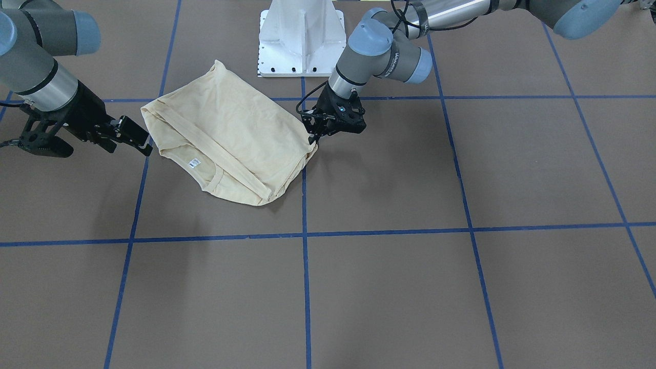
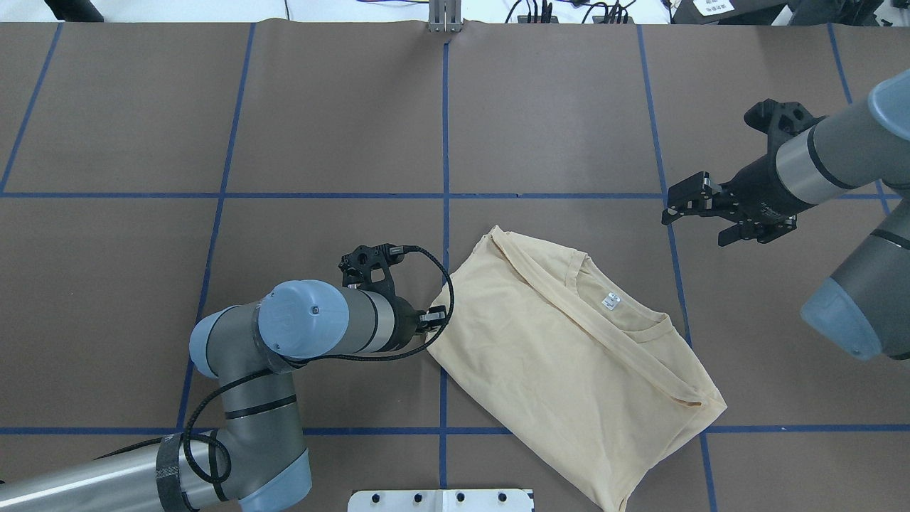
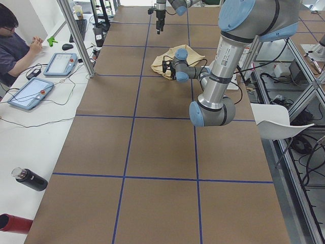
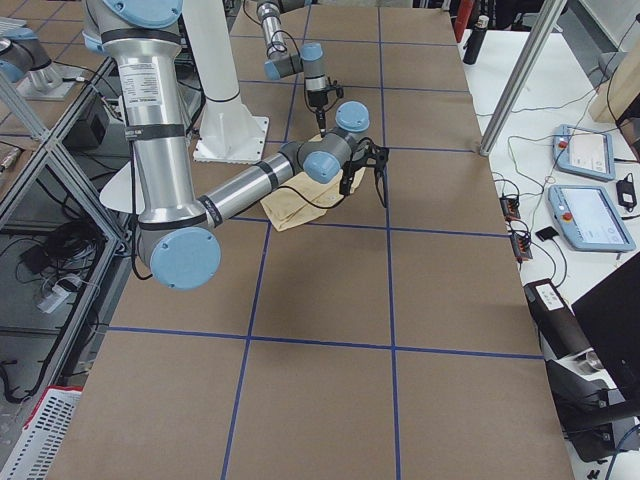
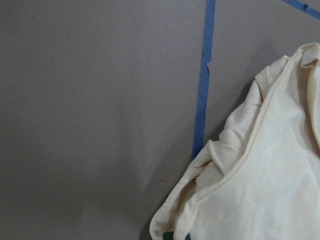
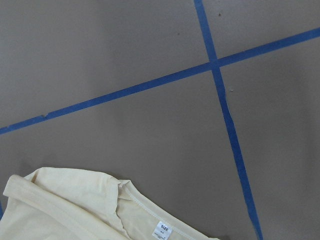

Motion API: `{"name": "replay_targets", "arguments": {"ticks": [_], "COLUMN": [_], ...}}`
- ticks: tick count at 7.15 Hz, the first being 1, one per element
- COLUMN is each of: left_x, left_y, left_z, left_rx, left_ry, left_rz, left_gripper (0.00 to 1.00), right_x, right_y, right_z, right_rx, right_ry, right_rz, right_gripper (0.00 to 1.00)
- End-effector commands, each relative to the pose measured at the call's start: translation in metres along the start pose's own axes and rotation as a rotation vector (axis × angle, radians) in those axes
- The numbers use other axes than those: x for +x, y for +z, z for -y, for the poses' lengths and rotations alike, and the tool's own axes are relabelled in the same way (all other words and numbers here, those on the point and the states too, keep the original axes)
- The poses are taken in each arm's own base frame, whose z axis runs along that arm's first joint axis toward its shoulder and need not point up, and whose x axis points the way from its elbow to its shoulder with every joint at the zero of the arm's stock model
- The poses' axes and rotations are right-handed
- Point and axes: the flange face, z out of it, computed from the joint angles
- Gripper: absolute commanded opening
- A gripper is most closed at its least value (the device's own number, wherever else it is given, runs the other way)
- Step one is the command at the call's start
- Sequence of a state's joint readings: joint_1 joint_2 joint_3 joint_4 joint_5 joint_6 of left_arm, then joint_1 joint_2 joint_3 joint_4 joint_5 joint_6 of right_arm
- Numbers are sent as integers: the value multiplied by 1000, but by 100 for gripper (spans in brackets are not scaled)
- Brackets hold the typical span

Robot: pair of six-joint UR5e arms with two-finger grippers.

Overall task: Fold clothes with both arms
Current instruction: 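Pull the shirt edge away from the robot with the left gripper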

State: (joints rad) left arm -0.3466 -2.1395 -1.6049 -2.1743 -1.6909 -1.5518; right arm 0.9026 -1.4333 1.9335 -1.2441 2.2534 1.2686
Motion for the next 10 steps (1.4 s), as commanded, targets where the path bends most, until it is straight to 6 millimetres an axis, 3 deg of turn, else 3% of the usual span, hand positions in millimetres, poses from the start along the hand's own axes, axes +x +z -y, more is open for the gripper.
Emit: {"name": "replay_targets", "arguments": {"ticks": [1, 4, 6, 8, 10], "left_x": [-2, -15, 4, 6, -9], "left_y": [-5, -9, 2, 8, 3], "left_z": [20, 73, 109, 139, 183], "left_rx": [27, 99, 139, 172, 218], "left_ry": [-11, -36, -53, -50, -6], "left_rz": [7, 42, 53, 72, 110], "left_gripper": [0, 0, 0, 0, 0], "right_x": [1, 5, 9, 9, 10], "right_y": [0, -1, 1, 3, 4], "right_z": [1, 1, 2, 2, 4], "right_rx": [3, 11, 12, 20, 32], "right_ry": [2, 4, 10, 10, 10], "right_rz": [-2, -6, -14, -19, -24], "right_gripper": [100, 100, 100, 100, 100]}}
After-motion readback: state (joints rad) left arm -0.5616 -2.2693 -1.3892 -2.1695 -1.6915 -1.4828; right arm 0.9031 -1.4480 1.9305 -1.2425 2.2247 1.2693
